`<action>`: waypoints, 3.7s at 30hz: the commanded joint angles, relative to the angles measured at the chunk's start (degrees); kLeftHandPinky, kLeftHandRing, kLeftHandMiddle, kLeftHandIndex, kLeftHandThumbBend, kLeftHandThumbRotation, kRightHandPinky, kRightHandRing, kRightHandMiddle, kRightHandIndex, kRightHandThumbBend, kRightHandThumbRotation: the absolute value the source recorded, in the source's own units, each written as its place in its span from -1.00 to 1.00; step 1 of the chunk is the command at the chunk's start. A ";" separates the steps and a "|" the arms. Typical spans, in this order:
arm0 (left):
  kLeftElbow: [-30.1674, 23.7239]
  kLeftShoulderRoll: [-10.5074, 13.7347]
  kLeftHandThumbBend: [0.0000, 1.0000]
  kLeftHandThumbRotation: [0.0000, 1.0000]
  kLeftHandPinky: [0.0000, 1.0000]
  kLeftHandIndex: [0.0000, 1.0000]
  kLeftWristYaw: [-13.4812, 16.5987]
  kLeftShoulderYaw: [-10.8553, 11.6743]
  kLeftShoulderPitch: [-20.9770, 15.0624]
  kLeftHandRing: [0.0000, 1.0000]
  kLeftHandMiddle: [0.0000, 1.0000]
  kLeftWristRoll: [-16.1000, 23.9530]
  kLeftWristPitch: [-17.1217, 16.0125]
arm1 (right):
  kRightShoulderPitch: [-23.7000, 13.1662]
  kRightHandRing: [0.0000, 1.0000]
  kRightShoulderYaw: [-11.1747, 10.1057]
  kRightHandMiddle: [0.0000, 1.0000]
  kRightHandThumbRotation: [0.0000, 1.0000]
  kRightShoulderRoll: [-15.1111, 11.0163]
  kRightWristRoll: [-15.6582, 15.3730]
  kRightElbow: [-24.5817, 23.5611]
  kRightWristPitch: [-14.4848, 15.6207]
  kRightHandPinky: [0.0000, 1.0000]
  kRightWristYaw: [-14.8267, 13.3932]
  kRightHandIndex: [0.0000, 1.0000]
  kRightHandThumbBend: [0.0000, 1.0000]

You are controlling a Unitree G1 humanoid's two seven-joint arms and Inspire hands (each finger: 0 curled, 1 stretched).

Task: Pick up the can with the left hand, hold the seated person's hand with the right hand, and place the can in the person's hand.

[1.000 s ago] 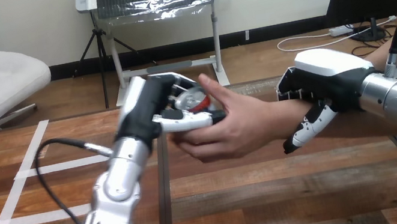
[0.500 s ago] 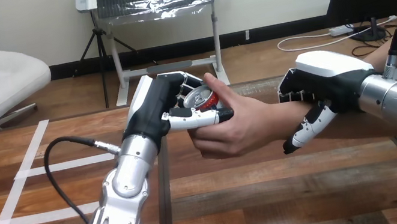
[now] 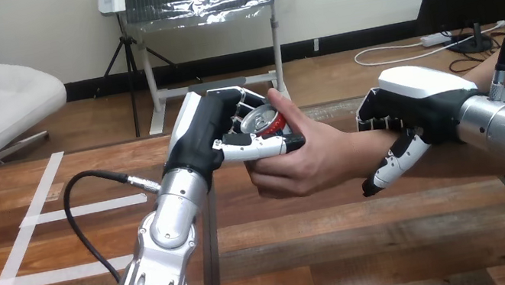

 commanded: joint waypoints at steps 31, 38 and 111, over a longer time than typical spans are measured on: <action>-3.92 -3.14 0.38 -1.00 -0.31 -0.11 -2.52 -1.45 -4.10 -0.21 -0.14 -1.56 0.54 | 1.57 -0.26 -1.28 -0.18 -0.54 2.03 2.63 -0.69 -0.66 -0.32 0.98 -0.20 0.63; -6.44 -2.24 0.47 -0.57 -0.13 0.08 -6.47 -1.21 -2.87 0.05 0.09 -3.09 3.74 | 2.22 -0.14 -1.15 -0.03 -0.41 1.19 2.57 -2.65 0.13 -0.24 2.86 0.01 0.66; -51.79 0.14 0.40 0.85 0.55 0.68 -6.86 1.85 34.28 0.69 0.71 -11.55 5.45 | 26.49 0.86 -18.38 0.90 1.00 8.69 29.01 -29.78 -4.43 0.64 -0.34 0.89 0.97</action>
